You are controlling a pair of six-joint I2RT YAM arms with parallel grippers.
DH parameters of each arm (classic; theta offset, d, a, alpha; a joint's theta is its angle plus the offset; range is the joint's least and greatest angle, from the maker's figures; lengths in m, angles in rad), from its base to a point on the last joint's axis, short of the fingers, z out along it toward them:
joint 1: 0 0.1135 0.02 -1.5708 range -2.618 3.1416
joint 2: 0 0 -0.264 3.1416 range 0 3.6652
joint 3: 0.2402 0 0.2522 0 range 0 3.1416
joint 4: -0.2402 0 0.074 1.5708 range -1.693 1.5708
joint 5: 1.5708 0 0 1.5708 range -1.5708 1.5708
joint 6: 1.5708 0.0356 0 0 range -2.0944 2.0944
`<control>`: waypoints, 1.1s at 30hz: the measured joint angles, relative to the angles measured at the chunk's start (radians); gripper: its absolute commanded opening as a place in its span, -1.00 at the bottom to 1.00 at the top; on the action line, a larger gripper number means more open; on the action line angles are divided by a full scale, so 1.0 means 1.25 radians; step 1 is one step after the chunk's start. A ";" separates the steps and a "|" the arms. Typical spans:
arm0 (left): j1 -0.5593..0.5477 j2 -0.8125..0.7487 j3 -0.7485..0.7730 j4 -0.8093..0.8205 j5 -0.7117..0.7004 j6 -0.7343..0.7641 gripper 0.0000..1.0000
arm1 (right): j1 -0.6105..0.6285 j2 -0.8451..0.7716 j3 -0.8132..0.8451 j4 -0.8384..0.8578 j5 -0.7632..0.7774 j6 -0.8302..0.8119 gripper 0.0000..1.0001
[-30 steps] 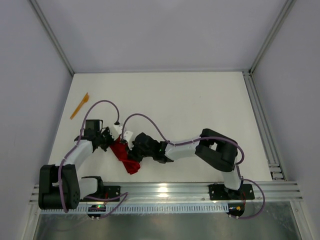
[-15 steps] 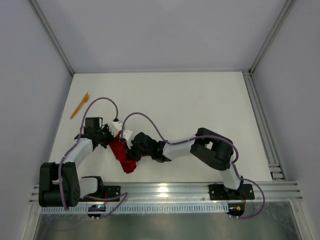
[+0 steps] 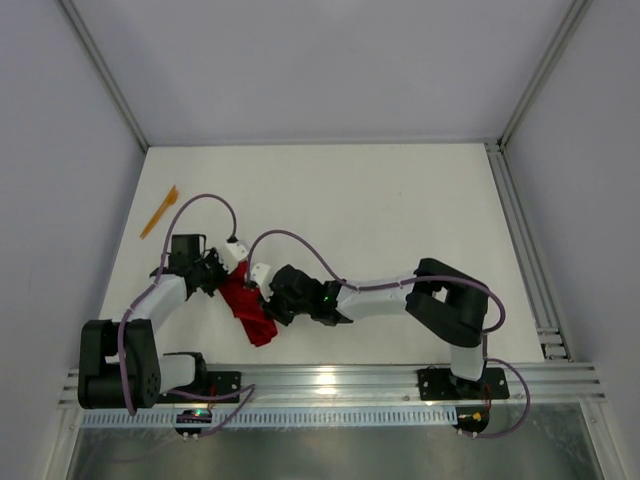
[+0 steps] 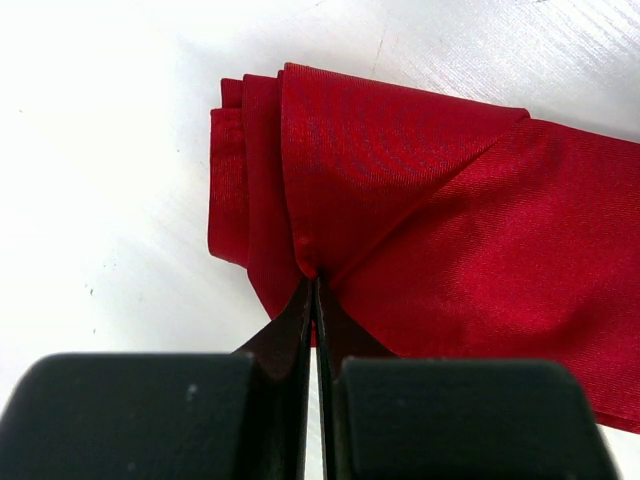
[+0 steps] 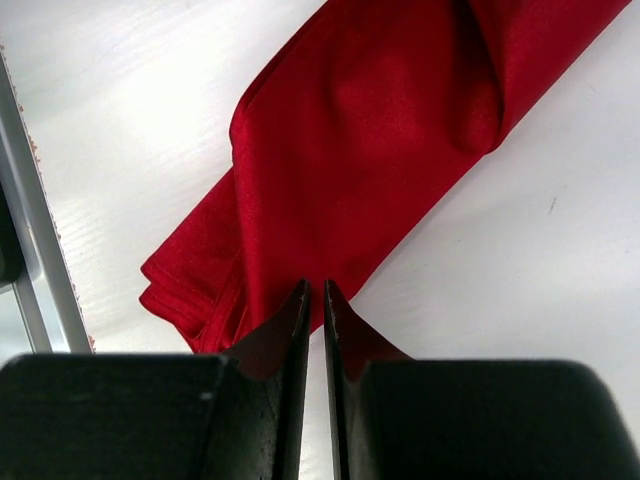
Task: Fold the napkin into a case and place the utensils inside
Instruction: Grasp the top corner of the smaller rectangle folded napkin, then turn over the smaller rectangle-folded napkin.
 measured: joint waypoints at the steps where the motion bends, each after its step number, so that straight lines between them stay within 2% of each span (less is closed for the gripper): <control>1: 0.000 0.000 0.000 0.000 0.000 0.000 -1.00 | 0.002 0.000 -0.002 -0.006 0.001 -0.002 -0.72; 15: 0.000 0.000 0.000 0.000 0.000 0.000 -1.00 | 0.040 0.034 0.000 0.005 0.009 -0.005 -0.72; 18: 0.000 0.000 0.000 0.000 0.000 0.000 -1.00 | 0.027 0.032 -0.020 0.038 -0.005 0.013 -0.46; 20: 0.000 -0.001 0.000 0.000 0.002 0.001 -1.00 | 0.003 0.018 -0.048 0.058 -0.030 0.044 -0.15; 25: 0.000 -0.011 0.000 -0.001 0.007 0.003 -1.00 | -0.114 -0.025 -0.068 0.038 -0.120 0.118 0.29; 30: 0.000 -0.027 0.000 -0.001 0.008 0.006 -1.00 | -0.207 -0.020 0.020 0.030 -0.196 0.182 0.36; 33: 0.000 -0.027 0.000 0.000 0.008 0.006 -1.00 | -0.245 0.027 0.089 0.080 -0.255 0.261 0.51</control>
